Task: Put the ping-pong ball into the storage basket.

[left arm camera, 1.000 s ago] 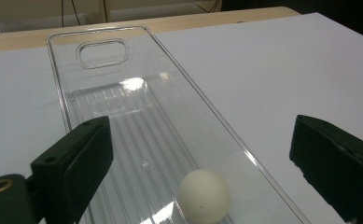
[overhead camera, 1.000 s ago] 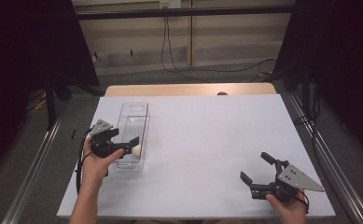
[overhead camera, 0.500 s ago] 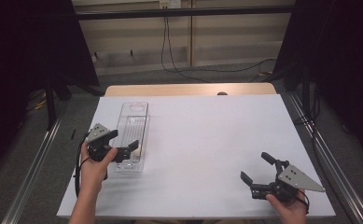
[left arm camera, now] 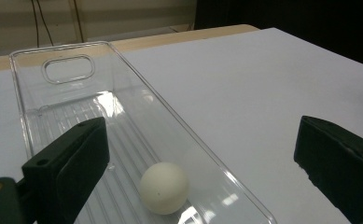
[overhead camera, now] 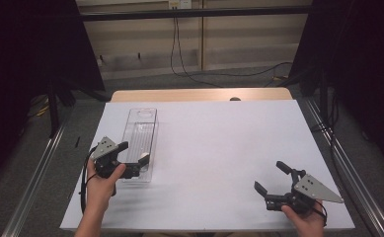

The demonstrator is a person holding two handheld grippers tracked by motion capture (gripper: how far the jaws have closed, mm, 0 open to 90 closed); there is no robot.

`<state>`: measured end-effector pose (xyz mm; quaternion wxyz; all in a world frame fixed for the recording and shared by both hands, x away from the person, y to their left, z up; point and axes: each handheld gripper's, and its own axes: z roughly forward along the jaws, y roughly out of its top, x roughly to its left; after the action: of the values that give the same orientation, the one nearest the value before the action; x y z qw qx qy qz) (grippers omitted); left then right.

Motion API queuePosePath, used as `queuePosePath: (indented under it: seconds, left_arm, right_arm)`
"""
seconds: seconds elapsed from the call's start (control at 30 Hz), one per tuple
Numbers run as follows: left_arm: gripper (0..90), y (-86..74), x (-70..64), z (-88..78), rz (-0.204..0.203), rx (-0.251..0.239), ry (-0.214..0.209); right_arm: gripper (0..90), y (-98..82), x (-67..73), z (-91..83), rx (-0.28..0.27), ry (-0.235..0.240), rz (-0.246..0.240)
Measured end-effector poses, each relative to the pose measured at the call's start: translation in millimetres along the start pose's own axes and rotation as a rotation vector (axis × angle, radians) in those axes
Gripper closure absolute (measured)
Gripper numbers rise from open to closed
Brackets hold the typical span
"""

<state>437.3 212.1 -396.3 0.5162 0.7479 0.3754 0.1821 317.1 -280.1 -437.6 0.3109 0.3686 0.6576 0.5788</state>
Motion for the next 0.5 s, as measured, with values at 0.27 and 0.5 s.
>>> queuePosePath:
  seconds: [0.27, 0.5]
  left_arm:
    - [3.4, -7.4, -9.0, -2.6, 0.008, -0.013, -0.023]
    - [3.4, -11.6, -14.6, -4.8, 0.016, -0.031, -0.027]
  right_arm:
    - [2.1, 0.1, -0.1, -0.2, -0.003, 0.0, 0.002]
    - [2.0, 0.5, -0.5, -0.8, -0.005, 0.002, 0.002]
